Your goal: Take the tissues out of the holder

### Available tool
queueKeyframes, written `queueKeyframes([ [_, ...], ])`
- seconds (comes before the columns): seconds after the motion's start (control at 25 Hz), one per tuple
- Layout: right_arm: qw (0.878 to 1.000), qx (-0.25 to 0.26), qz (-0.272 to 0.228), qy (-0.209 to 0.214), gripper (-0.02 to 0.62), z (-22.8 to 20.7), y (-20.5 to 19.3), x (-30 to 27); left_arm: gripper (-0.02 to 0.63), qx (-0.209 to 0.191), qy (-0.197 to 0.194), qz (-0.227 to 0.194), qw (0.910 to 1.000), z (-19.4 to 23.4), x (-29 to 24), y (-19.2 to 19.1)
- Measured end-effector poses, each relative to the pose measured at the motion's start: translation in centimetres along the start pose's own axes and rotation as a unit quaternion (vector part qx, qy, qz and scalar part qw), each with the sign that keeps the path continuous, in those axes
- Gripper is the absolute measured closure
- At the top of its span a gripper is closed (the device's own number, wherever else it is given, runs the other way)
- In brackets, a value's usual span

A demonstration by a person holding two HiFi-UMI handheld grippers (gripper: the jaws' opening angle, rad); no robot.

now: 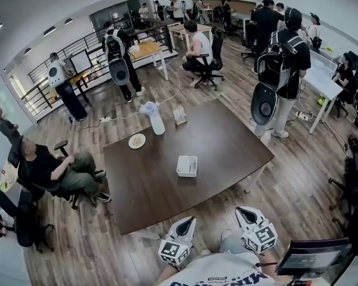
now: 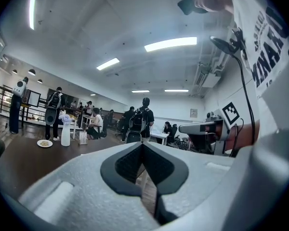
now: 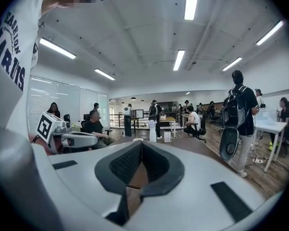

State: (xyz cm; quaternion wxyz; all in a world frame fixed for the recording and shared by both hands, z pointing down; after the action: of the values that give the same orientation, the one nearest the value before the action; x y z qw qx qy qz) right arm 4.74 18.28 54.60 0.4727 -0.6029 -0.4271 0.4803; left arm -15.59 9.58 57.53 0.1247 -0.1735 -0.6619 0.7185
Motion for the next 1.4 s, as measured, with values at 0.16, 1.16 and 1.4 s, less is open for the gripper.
queueKeyframes([
  [0.16, 1.000, -0.004, 0.007, 0.009, 0.586, -2.3, 0.2, -2.4, 0.601, 0.009, 0.012, -0.003, 0.9999, 1.4, -2.2, 0.2],
  [1.16, 0.985, 0.006, -0.015, 0.173, 0.586, -17.7, 5.2, -31.5, 0.601, 0.005, 0.251, 0.005, 0.9680, 18.3, -14.7, 4.8],
  [1.4, 0.982, 0.007, -0.027, 0.187, 0.586, -17.9, 6.5, -33.2, 0.601, -0.006, 0.238, -0.005, 0.9713, 19.8, -17.5, 6.0],
])
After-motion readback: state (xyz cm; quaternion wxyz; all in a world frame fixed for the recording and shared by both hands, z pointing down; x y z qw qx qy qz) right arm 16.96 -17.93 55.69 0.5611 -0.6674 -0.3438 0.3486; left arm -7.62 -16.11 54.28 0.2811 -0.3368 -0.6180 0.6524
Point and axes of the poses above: the fingertips, and each gripper's own axes: x backward along the fingers, z to its left, y out of its top, the point moved 5 cm from there along x, backward along the fingers, and after that the axes turned 3 degrees about -x, right-handed, at the moved point
